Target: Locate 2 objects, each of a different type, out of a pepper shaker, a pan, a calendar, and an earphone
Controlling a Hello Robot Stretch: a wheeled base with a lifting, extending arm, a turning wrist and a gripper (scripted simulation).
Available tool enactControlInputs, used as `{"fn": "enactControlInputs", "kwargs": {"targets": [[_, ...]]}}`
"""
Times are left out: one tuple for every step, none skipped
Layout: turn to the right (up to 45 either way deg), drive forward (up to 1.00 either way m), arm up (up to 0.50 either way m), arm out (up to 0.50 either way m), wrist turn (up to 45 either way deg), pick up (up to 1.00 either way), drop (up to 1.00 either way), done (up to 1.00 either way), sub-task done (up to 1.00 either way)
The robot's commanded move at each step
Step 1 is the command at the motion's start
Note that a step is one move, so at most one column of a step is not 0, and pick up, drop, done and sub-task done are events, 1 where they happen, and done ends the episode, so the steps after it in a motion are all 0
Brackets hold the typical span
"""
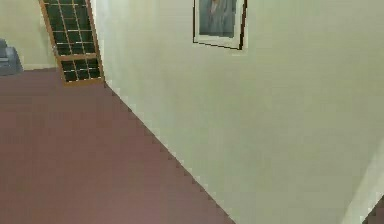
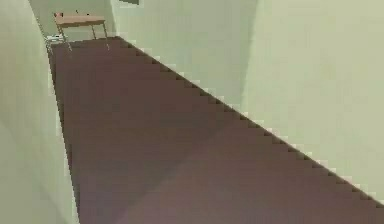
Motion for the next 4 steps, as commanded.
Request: {"fn": "enactControlInputs", "kwargs": {"targets": [[-30.0, 0.00, 0.00, 0.00, 0.0, 0.00, 0.00, 0.00, 0.00], [0.0, 1.00, 0.00, 0.00, 0.0, 0.00, 0.00, 0.00, 0.00], [-9.0, 0.00, 0.00, 0.00, 0.0, 0.00, 0.00, 0.00, 0.00], [0.0, 0.20, 0.00, 0.00, 0.0, 0.00, 0.00, 0.00, 0.00]]}}
